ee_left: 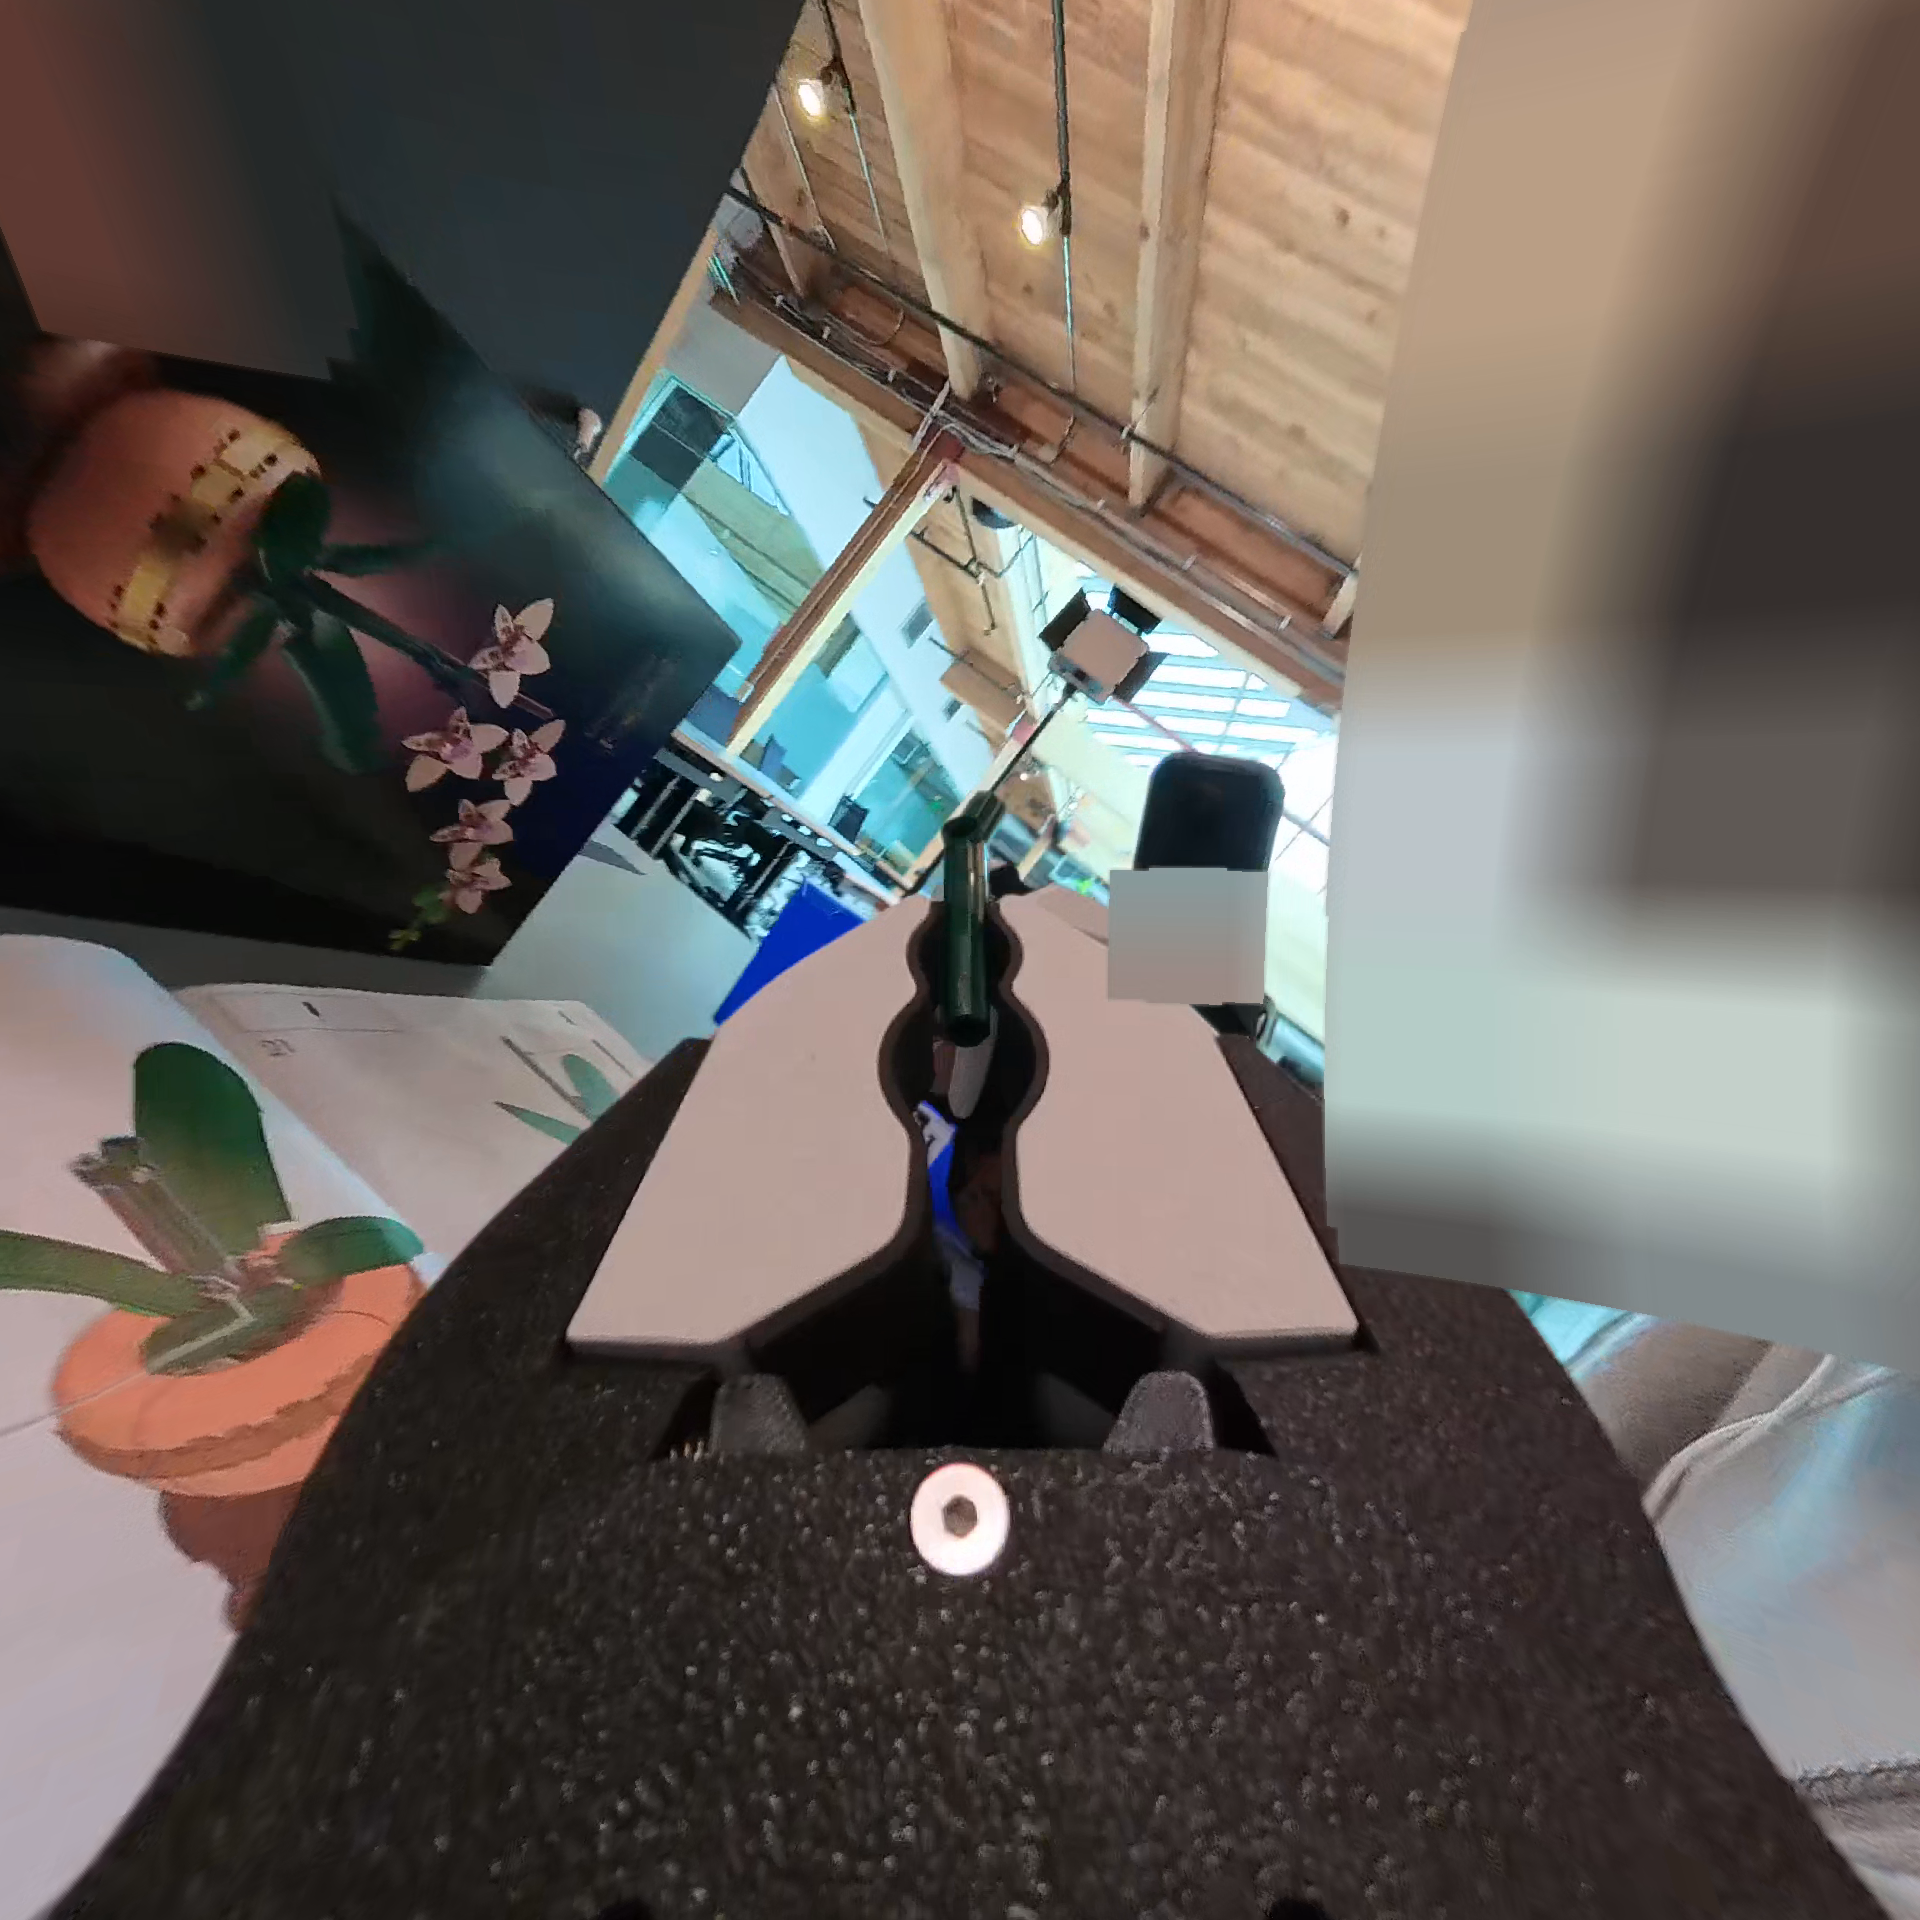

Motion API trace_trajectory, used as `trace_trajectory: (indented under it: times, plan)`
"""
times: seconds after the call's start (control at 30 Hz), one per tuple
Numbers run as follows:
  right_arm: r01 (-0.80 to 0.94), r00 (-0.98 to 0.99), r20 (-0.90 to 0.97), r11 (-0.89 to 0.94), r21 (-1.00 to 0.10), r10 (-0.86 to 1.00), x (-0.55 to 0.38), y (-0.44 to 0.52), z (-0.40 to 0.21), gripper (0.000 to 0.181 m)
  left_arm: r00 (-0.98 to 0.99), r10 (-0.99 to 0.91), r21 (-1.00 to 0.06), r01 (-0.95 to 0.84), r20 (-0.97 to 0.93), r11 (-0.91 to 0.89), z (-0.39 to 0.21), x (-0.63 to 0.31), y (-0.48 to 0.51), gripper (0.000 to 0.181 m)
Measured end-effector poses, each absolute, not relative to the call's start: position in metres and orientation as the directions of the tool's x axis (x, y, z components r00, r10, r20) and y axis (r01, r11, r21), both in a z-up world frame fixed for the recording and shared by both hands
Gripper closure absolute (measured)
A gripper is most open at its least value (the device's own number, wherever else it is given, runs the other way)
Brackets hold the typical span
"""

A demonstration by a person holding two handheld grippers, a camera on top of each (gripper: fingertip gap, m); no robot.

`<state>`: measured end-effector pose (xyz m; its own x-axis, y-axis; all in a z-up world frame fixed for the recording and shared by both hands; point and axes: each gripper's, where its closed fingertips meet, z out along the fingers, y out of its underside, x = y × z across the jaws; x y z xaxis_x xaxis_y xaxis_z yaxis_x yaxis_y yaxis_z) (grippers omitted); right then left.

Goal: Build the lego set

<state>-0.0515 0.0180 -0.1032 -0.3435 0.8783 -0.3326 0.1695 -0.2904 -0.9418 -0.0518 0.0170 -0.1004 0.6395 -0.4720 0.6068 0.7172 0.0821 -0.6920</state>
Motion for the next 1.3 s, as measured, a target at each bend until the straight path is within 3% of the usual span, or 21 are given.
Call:
trace_trajectory:
  times: [0.27, 0.47, 0.63, 0.8, 0.97, 1.13, 1.3]
  plan:
    - [0.082, -0.366, -0.248, -0.234, -0.969, 0.897, -0.046, 0.018, -0.102, 0.175, 0.821, -0.414, -0.876, 0.472, 0.394, 0.102, -0.104, -0.047, 0.017, 0.176]
    - [-0.025, -0.392, -0.16, -0.185, -0.982, 0.906, -0.039, 0.017, -0.105, 0.176, 0.721, -0.498, -0.825, 0.565, 0.481, 0.022, -0.106, -0.037, 0.016, 0.176]
    - [-0.069, -0.461, -0.273, -0.34, -0.938, 0.845, -0.036, 0.015, -0.101, 0.176, 0.741, -0.506, -0.854, 0.519, 0.441, 0.017, -0.107, -0.031, 0.016, 0.176]
    - [-0.052, -0.469, -0.287, -0.35, -0.935, 0.835, -0.034, 0.016, -0.107, 0.176, 0.807, -0.471, -0.911, 0.412, 0.356, 0.017, -0.113, -0.029, 0.017, 0.176]
    - [0.051, -0.385, -0.246, -0.246, -0.968, 0.889, -0.028, 0.028, -0.132, 0.175, 0.921, -0.382, -0.997, 0.065, 0.075, -0.039, -0.134, -0.03, 0.022, 0.176]
    - [0.258, -0.304, -0.096, -0.016, -0.966, 0.948, -0.022, 0.038, -0.168, 0.175, 0.9, -0.315, -0.922, -0.359, -0.301, -0.146, -0.167, -0.035, 0.026, 0.176]
    - [0.294, -0.307, -0.083, 0.011, -0.956, 0.948, -0.021, 0.037, -0.171, 0.175, 0.88, -0.297, -0.887, -0.43, -0.371, -0.166, -0.175, -0.035, 0.028, 0.176]
